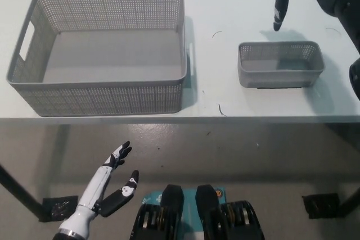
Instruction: Use the right hand to pick up a small rectangular container and put it into a bigger container on the left side
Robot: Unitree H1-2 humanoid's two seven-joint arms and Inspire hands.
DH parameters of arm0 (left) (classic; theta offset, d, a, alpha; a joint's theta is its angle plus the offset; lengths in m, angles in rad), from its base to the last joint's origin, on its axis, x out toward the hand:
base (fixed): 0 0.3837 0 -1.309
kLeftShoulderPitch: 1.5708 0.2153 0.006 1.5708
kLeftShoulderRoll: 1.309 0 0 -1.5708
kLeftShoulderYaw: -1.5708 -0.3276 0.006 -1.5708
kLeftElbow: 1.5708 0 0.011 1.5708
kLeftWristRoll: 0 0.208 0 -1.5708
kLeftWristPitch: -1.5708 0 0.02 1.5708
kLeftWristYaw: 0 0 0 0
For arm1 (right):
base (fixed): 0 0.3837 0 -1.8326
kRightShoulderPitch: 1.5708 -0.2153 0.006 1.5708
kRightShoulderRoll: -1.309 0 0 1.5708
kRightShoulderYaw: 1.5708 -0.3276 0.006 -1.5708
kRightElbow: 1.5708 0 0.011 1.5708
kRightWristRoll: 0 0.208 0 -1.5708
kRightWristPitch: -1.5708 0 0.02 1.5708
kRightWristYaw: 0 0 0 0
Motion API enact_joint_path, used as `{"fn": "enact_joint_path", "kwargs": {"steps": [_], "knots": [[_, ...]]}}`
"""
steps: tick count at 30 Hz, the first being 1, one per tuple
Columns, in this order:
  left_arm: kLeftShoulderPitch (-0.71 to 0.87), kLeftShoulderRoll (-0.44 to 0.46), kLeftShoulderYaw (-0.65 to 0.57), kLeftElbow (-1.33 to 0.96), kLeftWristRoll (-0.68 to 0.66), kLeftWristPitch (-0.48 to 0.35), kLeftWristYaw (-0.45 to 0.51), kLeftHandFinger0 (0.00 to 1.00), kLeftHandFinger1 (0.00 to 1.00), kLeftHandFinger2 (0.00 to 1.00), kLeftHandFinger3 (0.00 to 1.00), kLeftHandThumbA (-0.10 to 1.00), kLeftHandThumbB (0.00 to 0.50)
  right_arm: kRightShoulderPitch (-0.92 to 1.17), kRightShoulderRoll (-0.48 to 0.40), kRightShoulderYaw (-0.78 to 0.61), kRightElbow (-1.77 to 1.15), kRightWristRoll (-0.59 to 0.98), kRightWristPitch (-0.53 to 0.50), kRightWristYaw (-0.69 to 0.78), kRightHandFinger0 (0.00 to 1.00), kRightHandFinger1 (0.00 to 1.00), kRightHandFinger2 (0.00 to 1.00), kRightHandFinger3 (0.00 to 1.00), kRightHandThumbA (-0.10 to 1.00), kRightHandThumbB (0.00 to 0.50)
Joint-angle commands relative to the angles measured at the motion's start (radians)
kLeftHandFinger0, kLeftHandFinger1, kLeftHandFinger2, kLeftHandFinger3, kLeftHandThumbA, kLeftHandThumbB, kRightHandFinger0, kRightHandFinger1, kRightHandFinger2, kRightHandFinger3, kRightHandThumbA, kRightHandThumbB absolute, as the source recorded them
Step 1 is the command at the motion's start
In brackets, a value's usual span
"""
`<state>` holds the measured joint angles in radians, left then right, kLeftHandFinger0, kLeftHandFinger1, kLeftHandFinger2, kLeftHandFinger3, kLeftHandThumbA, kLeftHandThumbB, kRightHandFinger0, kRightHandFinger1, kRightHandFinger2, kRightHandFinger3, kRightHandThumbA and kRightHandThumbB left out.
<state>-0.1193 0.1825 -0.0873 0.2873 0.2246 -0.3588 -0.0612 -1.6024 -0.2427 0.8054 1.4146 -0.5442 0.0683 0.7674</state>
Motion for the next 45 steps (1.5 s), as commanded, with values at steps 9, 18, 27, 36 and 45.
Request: {"fn": "enact_joint_path", "kwargs": {"steps": [9,18,27,36,45], "knots": [[0.006,0.015,0.009,-0.041,-0.012,-0.023,0.005,1.0,1.0,1.0,1.0,0.98,0.146,0.015,-0.003,0.003,0.011,-0.077,-0.02,-0.033,1.0,1.0,1.0,1.0,1.0,0.37],[0.001,0.023,0.009,-0.035,-0.009,-0.029,0.007,1.0,1.0,1.0,1.0,0.92,0.148,0.063,0.023,-0.015,0.023,-0.088,0.052,-0.09,1.0,1.0,1.0,1.0,1.0,0.486],[0.005,0.02,0.008,-0.037,-0.007,-0.033,0.011,1.0,1.0,1.0,1.0,0.85,0.148,0.123,0.047,-0.036,0.023,-0.094,0.039,-0.126,1.0,1.0,1.0,1.0,1.0,0.432],[0.0,0.024,0.001,-0.041,0.017,-0.031,0.014,1.0,1.0,1.0,1.0,0.81,0.172,0.168,0.056,-0.042,0.031,-0.101,0.03,-0.16,1.0,1.0,1.0,1.0,1.0,0.427],[-0.008,0.025,0.004,-0.038,0.007,-0.039,0.01,1.0,1.0,1.0,1.0,0.81,0.181,0.236,0.042,-0.087,0.041,-0.083,0.028,-0.236,1.0,1.0,1.0,1.0,1.0,0.392]]}}
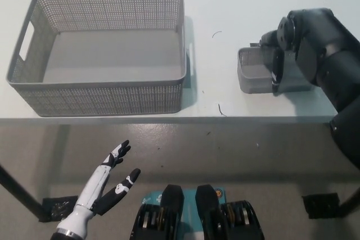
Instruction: Use the right hand to pick up a small rectangular container and put it into a bigger container on the left side
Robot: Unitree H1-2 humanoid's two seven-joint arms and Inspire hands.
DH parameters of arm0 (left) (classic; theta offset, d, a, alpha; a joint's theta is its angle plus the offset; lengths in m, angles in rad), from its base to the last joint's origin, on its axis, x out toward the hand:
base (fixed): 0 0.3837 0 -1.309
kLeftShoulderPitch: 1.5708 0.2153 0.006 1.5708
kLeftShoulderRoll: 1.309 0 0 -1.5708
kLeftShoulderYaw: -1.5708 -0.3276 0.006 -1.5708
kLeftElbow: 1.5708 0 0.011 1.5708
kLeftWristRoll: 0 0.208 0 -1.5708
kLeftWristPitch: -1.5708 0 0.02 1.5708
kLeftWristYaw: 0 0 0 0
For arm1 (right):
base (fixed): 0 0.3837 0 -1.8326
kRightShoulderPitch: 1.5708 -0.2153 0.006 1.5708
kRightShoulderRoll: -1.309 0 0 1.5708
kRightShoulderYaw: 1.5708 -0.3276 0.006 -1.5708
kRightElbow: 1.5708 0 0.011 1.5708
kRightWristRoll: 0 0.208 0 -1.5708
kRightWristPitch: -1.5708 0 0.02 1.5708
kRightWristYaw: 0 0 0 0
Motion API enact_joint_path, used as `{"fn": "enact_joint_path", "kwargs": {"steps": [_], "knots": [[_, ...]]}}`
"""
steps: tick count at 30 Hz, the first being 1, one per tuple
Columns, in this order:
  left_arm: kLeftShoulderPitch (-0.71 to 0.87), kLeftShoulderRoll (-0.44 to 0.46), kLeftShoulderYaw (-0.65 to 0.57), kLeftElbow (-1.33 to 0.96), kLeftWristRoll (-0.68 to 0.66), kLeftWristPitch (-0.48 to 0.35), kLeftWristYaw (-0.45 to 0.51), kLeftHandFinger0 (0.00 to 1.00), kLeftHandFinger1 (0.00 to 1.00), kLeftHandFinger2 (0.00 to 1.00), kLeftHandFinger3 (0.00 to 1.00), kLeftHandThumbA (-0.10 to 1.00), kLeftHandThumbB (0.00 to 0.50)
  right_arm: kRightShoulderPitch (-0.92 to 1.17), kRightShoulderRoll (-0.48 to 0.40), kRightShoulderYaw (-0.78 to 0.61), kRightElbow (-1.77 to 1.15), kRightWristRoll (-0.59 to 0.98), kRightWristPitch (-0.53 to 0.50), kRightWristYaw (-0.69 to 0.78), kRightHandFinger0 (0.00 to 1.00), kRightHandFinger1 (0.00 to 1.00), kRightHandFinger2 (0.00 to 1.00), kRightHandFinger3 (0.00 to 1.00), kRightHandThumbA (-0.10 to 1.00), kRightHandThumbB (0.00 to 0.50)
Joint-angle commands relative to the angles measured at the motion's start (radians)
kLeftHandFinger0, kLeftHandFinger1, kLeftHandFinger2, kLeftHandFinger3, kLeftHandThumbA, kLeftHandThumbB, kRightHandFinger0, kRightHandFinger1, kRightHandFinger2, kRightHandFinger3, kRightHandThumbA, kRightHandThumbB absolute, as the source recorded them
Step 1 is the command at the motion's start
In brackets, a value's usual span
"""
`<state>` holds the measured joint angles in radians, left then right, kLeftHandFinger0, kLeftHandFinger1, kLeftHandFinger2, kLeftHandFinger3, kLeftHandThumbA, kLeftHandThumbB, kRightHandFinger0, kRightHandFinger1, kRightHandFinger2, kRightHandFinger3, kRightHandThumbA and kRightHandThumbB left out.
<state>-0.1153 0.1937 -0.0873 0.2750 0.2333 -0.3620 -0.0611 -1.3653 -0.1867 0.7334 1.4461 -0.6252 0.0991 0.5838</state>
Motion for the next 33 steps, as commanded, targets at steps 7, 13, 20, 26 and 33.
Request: {"fn": "enact_joint_path", "kwargs": {"steps": [7,13,20,26,33], "knots": [[-0.015,0.013,0.006,-0.016,0.0,-0.052,0.017,1.0,1.0,1.0,1.0,0.82,0.156,0.052,-0.029,-0.043,-0.004,-0.019,-0.013,-0.448,0.91,1.0,1.0,1.0,0.11,0.18],[-0.019,0.014,0.01,-0.011,-0.001,-0.054,0.02,1.0,1.0,1.0,1.0,0.83,0.143,0.01,-0.075,-0.086,-0.02,0.008,-0.083,-0.603,0.29,0.34,0.47,0.7,-0.1,0.186],[-0.023,0.014,0.015,-0.006,-0.012,-0.054,0.018,1.0,1.0,1.0,1.0,0.84,0.131,-0.155,-0.119,-0.147,-0.057,0.041,-0.167,-0.649,0.04,0.31,0.6,0.4,-0.1,0.216],[-0.009,0.006,0.012,-0.017,-0.01,-0.035,0.017,1.0,1.0,1.0,1.0,0.88,0.143,-0.306,-0.151,-0.233,-0.127,0.081,-0.216,-0.612,0.03,0.48,0.82,0.79,-0.1,0.215],[0.014,0.003,0.004,-0.027,0.003,-0.033,0.019,1.0,1.0,1.0,1.0,0.89,0.129,-0.443,-0.107,-0.255,-0.186,0.058,-0.199,-0.572,0.0,0.44,0.81,0.84,-0.1,0.229]]}}
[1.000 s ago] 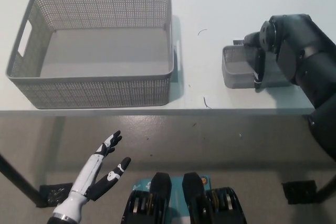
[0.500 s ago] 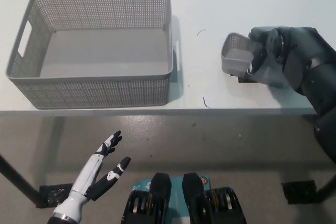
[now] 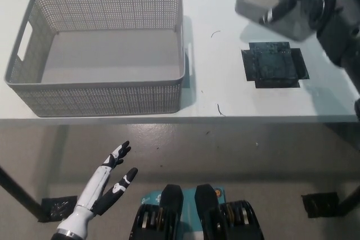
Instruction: Use the right hand to pick up a small rectangular container and put it into a bigger container on the left side
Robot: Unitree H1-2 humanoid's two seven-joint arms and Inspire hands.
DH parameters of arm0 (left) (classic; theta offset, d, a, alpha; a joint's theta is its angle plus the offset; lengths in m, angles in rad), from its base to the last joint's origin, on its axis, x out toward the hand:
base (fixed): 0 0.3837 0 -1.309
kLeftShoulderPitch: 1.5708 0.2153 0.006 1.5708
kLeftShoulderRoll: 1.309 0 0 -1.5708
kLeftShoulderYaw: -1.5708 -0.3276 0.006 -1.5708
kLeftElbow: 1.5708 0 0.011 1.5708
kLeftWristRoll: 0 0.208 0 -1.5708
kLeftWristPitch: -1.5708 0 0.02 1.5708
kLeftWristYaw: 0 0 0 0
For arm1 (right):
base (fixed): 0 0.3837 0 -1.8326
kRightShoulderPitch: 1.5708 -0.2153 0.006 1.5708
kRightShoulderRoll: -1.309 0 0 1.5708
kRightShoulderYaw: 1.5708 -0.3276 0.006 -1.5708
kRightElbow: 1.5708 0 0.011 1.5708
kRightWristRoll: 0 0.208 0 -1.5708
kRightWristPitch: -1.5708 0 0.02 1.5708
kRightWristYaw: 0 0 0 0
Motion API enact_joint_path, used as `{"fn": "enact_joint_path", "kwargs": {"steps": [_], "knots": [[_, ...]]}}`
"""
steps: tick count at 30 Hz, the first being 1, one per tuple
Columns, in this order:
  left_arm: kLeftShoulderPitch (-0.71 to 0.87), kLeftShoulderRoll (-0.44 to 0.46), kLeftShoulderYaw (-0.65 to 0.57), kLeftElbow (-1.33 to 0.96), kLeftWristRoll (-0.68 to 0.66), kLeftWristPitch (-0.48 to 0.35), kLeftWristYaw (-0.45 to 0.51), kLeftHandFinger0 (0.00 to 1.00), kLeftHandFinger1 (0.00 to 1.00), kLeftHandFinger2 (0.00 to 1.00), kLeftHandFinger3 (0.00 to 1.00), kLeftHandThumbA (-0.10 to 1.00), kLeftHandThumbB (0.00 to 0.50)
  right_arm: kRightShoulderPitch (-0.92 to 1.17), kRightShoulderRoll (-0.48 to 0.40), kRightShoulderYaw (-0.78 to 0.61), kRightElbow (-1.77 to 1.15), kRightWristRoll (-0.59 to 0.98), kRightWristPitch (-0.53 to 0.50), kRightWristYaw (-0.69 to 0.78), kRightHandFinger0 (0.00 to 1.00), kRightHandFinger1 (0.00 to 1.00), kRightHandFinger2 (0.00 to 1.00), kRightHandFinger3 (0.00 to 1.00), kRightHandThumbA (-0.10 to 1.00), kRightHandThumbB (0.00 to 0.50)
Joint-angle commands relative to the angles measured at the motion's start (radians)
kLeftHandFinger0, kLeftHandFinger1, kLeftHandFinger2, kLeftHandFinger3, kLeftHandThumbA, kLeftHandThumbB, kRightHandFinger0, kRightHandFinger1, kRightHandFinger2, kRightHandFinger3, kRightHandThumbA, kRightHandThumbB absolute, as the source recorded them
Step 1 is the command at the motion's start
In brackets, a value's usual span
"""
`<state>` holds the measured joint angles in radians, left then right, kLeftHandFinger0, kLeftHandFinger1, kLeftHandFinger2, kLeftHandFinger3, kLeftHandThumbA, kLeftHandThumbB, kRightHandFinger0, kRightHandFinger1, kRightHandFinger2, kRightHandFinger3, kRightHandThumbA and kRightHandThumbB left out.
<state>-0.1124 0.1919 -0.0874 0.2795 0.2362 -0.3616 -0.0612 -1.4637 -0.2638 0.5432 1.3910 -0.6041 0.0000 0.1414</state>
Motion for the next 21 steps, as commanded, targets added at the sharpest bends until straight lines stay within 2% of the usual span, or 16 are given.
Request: {"fn": "enact_joint_path", "kwargs": {"steps": [1,3,4,6,9,10,12,14,15,17,18,19,20,21], "knots": [[0.008,0.003,0.002,-0.026,-0.001,-0.042,0.018,1.0,1.0,1.0,1.0,0.89,0.124,-0.359,-0.015,-0.063,-0.141,0.029,-0.106,-0.124,0.0,0.42,0.8,0.86,-0.1,0.227],[0.016,0.001,-0.002,-0.028,-0.001,-0.041,0.015,1.0,1.0,1.0,1.0,0.89,0.126,-0.364,0.004,-0.063,-0.154,0.024,-0.111,-0.121,0.0,0.4,0.78,0.86,-0.1,0.229],[0.017,0.004,-0.004,-0.031,-0.003,-0.04,0.009,1.0,1.0,1.0,1.0,0.89,0.119,-0.381,0.032,-0.059,-0.154,0.017,-0.11,-0.122,0.0,0.4,0.79,0.92,-0.1,0.23],[0.02,0.006,-0.006,-0.033,-0.006,-0.039,0.003,1.0,1.0,1.0,1.0,0.89,0.12,-0.394,0.062,-0.061,-0.153,0.017,-0.109,-0.125,0.0,0.4,0.8,0.95,-0.1,0.238],[0.024,0.0,-0.012,-0.031,0.0,-0.04,0.005,1.0,1.0,1.0,1.0,0.88,0.126,-0.412,0.129,-0.065,-0.147,0.021,-0.093,-0.123,0.0,0.38,0.83,0.93,-0.1,0.239],[0.026,-0.001,-0.014,-0.03,0.001,-0.042,0.007,1.0,1.0,1.0,1.0,0.88,0.121,-0.416,0.145,-0.068,-0.139,0.025,-0.087,-0.12,0.0,0.38,0.83,0.88,-0.1,0.254],[0.025,-0.002,-0.015,-0.027,-0.003,-0.044,0.006,1.0,1.0,1.0,1.0,0.87,0.126,-0.424,0.201,-0.074,-0.104,0.033,-0.091,-0.132,0.0,0.34,0.78,0.67,-0.1,0.279],[0.025,-0.001,-0.019,-0.026,-0.003,-0.044,0.006,1.0,1.0,1.0,1.0,0.87,0.125,-0.432,0.237,-0.075,-0.086,0.035,-0.071,-0.124,0.0,0.35,0.78,0.64,-0.1,0.271],[0.026,-0.001,-0.021,-0.03,0.001,-0.04,0.006,1.0,1.0,1.0,1.0,0.87,0.123,-0.432,0.265,-0.077,-0.073,0.036,-0.068,-0.134,0.0,0.36,0.75,0.62,-0.1,0.289],[0.022,0.002,-0.022,-0.029,-0.001,-0.041,0.004,1.0,1.0,1.0,1.0,0.86,0.119,-0.424,0.308,-0.075,-0.045,0.033,-0.081,-0.164,0.0,0.31,0.69,0.58,-0.1,0.279],[0.019,0.002,-0.024,-0.031,0.003,-0.033,0.004,1.0,1.0,1.0,1.0,0.86,0.124,-0.42,0.329,-0.076,-0.03,0.034,-0.081,-0.179,0.0,0.3,0.68,0.6,-0.1,0.284],[0.019,0.002,-0.025,-0.034,0.004,-0.029,0.004,1.0,1.0,1.0,1.0,0.86,0.124,-0.419,0.344,-0.076,-0.021,0.032,-0.075,-0.183,0.02,0.34,0.72,0.64,-0.1,0.286],[0.017,0.0,-0.027,-0.035,0.004,-0.028,0.003,1.0,1.0,1.0,1.0,0.86,0.123,-0.419,0.358,-0.075,-0.011,0.03,-0.068,-0.182,0.0,0.28,0.62,0.55,-0.1,0.287],[0.013,0.0,-0.028,-0.034,0.007,-0.028,0.004,1.0,1.0,1.0,1.0,0.86,0.121,-0.421,0.37,-0.074,-0.003,0.027,-0.06,-0.181,0.0,0.24,0.57,0.53,-0.1,0.28]]}}
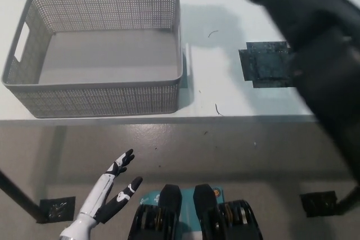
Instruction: Use the right hand to pick up a small rectangular container and put it into a bigger container on the left side
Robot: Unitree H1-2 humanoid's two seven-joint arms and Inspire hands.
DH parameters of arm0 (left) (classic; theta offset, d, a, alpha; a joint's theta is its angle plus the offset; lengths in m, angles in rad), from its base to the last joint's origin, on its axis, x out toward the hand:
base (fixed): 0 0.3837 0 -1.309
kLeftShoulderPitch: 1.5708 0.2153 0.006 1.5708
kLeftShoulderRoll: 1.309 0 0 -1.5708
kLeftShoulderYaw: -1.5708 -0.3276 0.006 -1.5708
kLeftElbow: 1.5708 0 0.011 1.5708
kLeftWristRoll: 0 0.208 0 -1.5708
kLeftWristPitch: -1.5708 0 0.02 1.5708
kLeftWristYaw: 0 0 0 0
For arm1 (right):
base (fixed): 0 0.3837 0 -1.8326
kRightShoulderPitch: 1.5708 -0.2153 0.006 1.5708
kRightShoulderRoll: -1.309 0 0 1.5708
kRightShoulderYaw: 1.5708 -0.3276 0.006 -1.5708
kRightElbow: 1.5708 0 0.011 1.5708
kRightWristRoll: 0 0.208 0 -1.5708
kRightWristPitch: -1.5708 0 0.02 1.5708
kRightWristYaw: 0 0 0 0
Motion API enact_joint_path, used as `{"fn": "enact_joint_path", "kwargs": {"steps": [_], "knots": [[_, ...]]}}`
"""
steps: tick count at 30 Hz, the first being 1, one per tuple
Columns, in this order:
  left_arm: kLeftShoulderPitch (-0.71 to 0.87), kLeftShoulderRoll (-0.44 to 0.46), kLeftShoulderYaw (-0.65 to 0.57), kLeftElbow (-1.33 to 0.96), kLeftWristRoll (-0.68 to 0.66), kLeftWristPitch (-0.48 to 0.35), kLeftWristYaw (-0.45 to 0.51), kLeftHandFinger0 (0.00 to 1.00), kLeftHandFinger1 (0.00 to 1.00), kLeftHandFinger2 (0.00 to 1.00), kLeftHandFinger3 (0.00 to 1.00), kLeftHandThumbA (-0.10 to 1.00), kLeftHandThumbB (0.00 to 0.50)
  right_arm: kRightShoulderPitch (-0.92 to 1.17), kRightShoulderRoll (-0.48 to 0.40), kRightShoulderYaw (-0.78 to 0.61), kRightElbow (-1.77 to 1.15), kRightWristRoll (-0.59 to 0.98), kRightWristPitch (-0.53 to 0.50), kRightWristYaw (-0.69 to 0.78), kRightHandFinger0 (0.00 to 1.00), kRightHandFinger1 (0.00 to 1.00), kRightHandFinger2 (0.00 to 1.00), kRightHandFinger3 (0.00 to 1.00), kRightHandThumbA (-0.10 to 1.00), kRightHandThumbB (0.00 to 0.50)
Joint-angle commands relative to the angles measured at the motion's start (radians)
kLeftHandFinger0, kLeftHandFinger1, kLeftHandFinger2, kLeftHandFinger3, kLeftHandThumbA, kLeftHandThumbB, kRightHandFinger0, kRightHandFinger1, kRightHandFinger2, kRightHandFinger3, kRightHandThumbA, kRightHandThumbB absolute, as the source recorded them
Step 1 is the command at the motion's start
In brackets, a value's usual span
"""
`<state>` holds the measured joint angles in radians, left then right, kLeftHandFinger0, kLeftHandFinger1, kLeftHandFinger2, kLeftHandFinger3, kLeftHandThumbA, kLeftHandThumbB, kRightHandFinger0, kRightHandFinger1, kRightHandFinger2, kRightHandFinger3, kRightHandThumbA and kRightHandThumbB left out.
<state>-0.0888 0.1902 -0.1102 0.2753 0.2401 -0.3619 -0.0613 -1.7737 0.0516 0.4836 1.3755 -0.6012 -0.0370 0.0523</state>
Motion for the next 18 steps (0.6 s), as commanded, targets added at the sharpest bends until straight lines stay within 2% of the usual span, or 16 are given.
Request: {"fn": "enact_joint_path", "kwargs": {"steps": [1,2,3,4,5,6,7,8,9,10,11,12,14,15,16,18], "knots": [[-0.013,0.001,-0.006,-0.03,0.01,-0.027,0.008,1.0,1.0,1.0,1.0,0.87,0.119,-0.109,0.081,-0.015,0.023,0.026,-0.009,-0.09,0.0,0.18,0.52,0.5,-0.1,0.272],[-0.014,0.001,-0.007,-0.029,0.012,-0.027,0.009,1.0,1.0,1.0,1.0,0.87,0.12,-0.108,0.093,-0.019,0.029,0.029,-0.005,-0.082,0.0,0.2,0.54,0.52,-0.1,0.258],[-0.015,0.001,-0.008,-0.031,0.012,-0.025,0.007,1.0,1.0,1.0,1.0,0.87,0.125,-0.105,0.105,-0.02,0.035,0.03,-0.002,-0.082,0.2,0.38,0.64,0.56,-0.1,0.268],[-0.017,0.0,-0.009,-0.032,0.012,-0.021,0.006,1.0,1.0,1.0,1.0,0.88,0.125,-0.102,0.115,-0.02,0.039,0.028,0.0,-0.086,0.24,0.4,0.6,0.51,-0.1,0.268],[-0.02,-0.001,-0.009,-0.032,0.012,-0.02,0.007,1.0,1.0,1.0,1.0,0.88,0.126,-0.095,0.135,-0.013,0.045,0.02,0.011,-0.091,0.22,0.37,0.55,0.61,-0.1,0.265],[-0.02,-0.002,-0.01,-0.033,0.013,-0.019,0.006,1.0,1.0,1.0,1.0,0.88,0.127,-0.093,0.14,-0.012,0.046,0.019,0.013,-0.093,0.21,0.34,0.49,0.62,-0.1,0.265],[-0.023,-0.004,-0.011,-0.034,0.012,-0.019,0.005,1.0,1.0,1.0,1.0,0.88,0.125,-0.082,0.15,-0.014,0.05,0.021,0.013,-0.098,0.08,0.23,0.39,0.54,-0.1,0.262],[-0.026,-0.007,-0.014,-0.033,0.014,-0.017,0.004,1.0,1.0,1.0,1.0,0.88,0.125,-0.064,0.161,-0.016,0.054,0.023,0.012,-0.106,0.0,0.05,0.24,0.51,-0.1,0.276],[-0.028,-0.008,-0.016,-0.033,0.015,-0.016,0.003,1.0,1.0,1.0,1.0,0.88,0.125,-0.058,0.163,-0.018,0.055,0.025,0.01,-0.109,0.0,0.03,0.23,0.52,-0.1,0.277],[-0.029,-0.008,-0.018,-0.032,0.014,-0.019,0.001,1.0,1.0,1.0,1.0,0.88,0.118,-0.05,0.169,-0.018,0.057,0.026,0.015,-0.102,0.0,0.05,0.24,0.7,-0.1,0.262],[-0.034,-0.011,-0.02,-0.029,0.013,-0.019,0.001,1.0,1.0,1.0,1.0,0.89,0.12,-0.04,0.178,-0.014,0.06,0.023,0.017,-0.106,0.0,0.02,0.2,0.77,-0.1,0.272],[-0.034,-0.012,-0.02,-0.03,0.012,-0.018,0.003,1.0,1.0,1.0,1.0,0.89,0.126,-0.03,0.185,-0.01,0.062,0.019,0.015,-0.113,0.0,0.03,0.21,0.75,-0.1,0.282],[-0.032,-0.014,-0.022,-0.036,0.011,-0.012,0.002,1.0,1.0,1.0,1.0,0.89,0.128,-0.008,0.196,-0.004,0.068,0.013,0.021,-0.121,0.02,0.07,0.25,0.62,-0.1,0.29],[-0.034,-0.015,-0.023,-0.034,0.011,-0.016,0.003,1.0,1.0,1.0,1.0,0.89,0.123,-0.004,0.198,0.001,0.07,0.008,0.028,-0.121,0.0,0.07,0.26,0.74,-0.1,0.283],[-0.036,-0.017,-0.023,-0.034,0.008,-0.018,0.003,1.0,1.0,1.0,1.0,0.89,0.123,0.003,0.203,0.019,0.075,-0.008,0.047,-0.111,0.0,0.05,0.24,0.82,-0.1,0.271],[-0.041,-0.017,-0.024,-0.038,0.006,-0.012,0.0,1.0,1.0,1.0,1.0,0.89,0.124,0.014,0.207,0.031,0.079,-0.016,0.058,-0.1,0.0,0.0,0.18,0.86,-0.1,0.28]]}}
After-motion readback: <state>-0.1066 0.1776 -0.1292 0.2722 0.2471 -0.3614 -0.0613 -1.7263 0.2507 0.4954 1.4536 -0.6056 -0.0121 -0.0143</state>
